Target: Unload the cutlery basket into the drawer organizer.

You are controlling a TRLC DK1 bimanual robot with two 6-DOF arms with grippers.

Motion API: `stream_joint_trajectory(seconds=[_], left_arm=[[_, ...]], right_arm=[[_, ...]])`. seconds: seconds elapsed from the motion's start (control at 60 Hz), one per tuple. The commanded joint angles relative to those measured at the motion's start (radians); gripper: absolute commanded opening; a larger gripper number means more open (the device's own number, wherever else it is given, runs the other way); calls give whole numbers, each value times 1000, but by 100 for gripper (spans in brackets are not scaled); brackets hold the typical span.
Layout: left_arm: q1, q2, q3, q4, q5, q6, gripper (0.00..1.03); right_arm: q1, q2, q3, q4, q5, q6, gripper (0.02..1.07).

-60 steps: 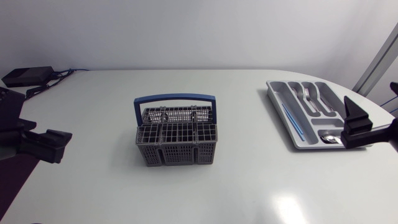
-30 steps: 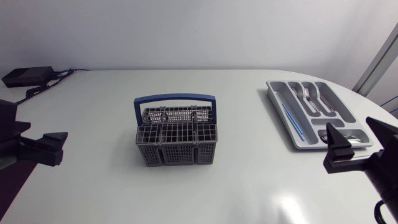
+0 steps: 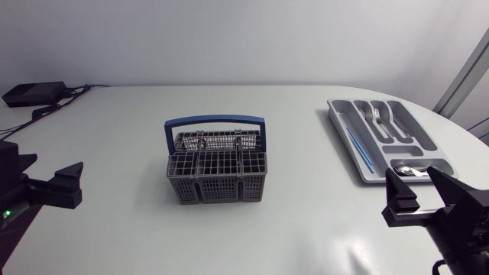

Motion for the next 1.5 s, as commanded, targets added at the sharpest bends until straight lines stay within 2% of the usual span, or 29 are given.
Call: stream_joint_trajectory(seconds=[0.0,0.817,1.033,1.483], left_arm=[[12,-41,-58,41,19,-28,99],[64,-408,-470,436,207,-217,99],[64,-408,-470,436,207,-217,99],[64,-408,-470,436,207,-217,99]], right_arm=[[-4,-4,-19,17,-2,29,103],[-4,-4,-19,17,-2,29,103],[-4,-4,-19,17,-2,29,103],[117,-9,-22,139,185,-228,103]])
